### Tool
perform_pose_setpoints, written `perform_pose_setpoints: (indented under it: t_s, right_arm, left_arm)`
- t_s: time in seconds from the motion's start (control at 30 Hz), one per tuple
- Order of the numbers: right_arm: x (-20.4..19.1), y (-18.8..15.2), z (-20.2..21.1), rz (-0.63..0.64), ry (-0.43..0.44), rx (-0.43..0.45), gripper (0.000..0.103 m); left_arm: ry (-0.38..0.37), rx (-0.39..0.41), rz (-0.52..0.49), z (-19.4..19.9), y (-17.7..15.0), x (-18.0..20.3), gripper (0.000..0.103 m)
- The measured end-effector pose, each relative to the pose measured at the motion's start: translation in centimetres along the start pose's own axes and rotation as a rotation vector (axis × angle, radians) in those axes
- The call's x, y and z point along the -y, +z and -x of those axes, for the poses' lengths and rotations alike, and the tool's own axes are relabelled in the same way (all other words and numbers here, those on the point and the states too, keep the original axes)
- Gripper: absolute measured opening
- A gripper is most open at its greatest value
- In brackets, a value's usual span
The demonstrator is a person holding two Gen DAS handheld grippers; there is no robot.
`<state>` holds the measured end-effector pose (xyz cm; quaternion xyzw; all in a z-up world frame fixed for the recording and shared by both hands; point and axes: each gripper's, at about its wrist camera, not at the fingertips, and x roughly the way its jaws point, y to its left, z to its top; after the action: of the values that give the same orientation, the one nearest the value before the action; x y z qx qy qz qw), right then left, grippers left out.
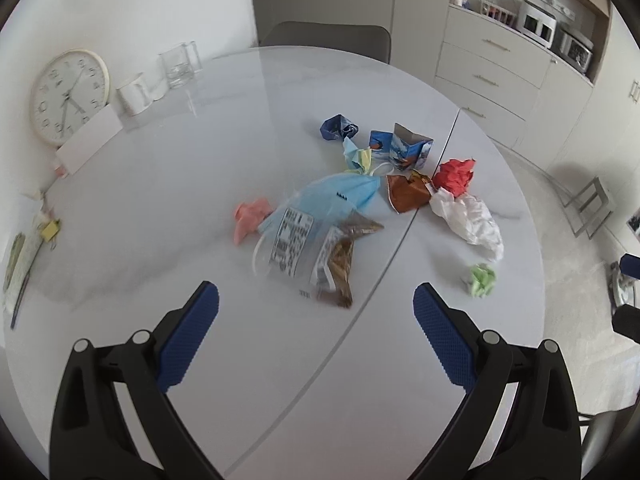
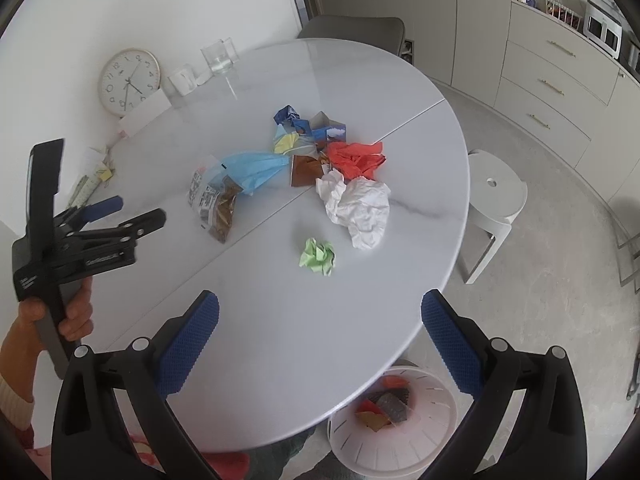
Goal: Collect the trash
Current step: 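Return both tools to the table above the snack bag and green ball, then grasp the snack bag with the left gripper while the right gripper grasps the green paper ball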
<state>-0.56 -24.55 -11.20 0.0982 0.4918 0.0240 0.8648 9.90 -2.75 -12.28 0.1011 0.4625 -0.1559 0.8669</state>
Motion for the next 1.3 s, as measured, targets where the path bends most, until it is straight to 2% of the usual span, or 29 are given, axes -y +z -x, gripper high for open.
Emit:
perform_pose_setpoints:
  t_s: [0.27, 0.33, 0.43, 0.5, 0.6, 0.7, 0.9, 1.07, 1.17, 1.3]
  right_arm:
    - [0.5, 1.4, -3.9, -0.038, -0.021, -0.061, 0.1]
    - [0.8, 1.6, -4.9, -0.047, -0.027, -0.081, 0.1]
    - [1.4, 1.8, -6.3, -0.053, -0.031, -0.107, 0.1]
    - [1.9, 2.0, -7.1, -0.059, -0.029, -0.12, 0.1]
    - [2.5, 2.2, -8.0, -0.072, -0.024, -0.134, 0.1]
    - [3.1, 2.4, -8.7, -0.08, -0.003, -0.139, 0.1]
    - [2.8, 2.7, -10.0, -0.063, 0.064, -0.135, 0.099]
    - [0.8, 2.6, -12.0, 0.028, 0.067, -0.16, 0.084]
    - [0.1, 2.4, -13.5, 0.065, 0.031, -0.184, 0.08]
    - [-0.3, 2.3, -15.1, 0.086, -0.022, -0.211, 0.069]
  left_arm:
    - [0.001, -0.057, -0.091, -6.7, 2.0, -0.3, 0.092]
    - [0.014, -0.063, -0.131, -8.0, 2.2, 0.0, 0.088]
    - [0.032, -0.067, -0.189, -9.4, 2.5, 0.4, 0.076]
    - [0.039, -0.07, -0.218, -10.0, 2.6, 0.6, 0.061]
    - [0.018, -0.085, -0.231, -10.6, 2.7, 0.6, 0.045]
    - [0.008, -0.066, -0.235, -10.2, 2.7, 0.6, 0.038]
    - [-0.034, -0.033, -0.195, -8.0, 2.9, 0.0, 0.036]
    - [-0.103, -0.019, -0.108, -5.0, 2.6, -1.0, 0.036]
    - [-0.123, -0.012, -0.078, -3.4, 2.0, -1.4, 0.036]
    - [-0.17, -0.009, -0.032, -1.9, 1.0, -1.6, 0.036]
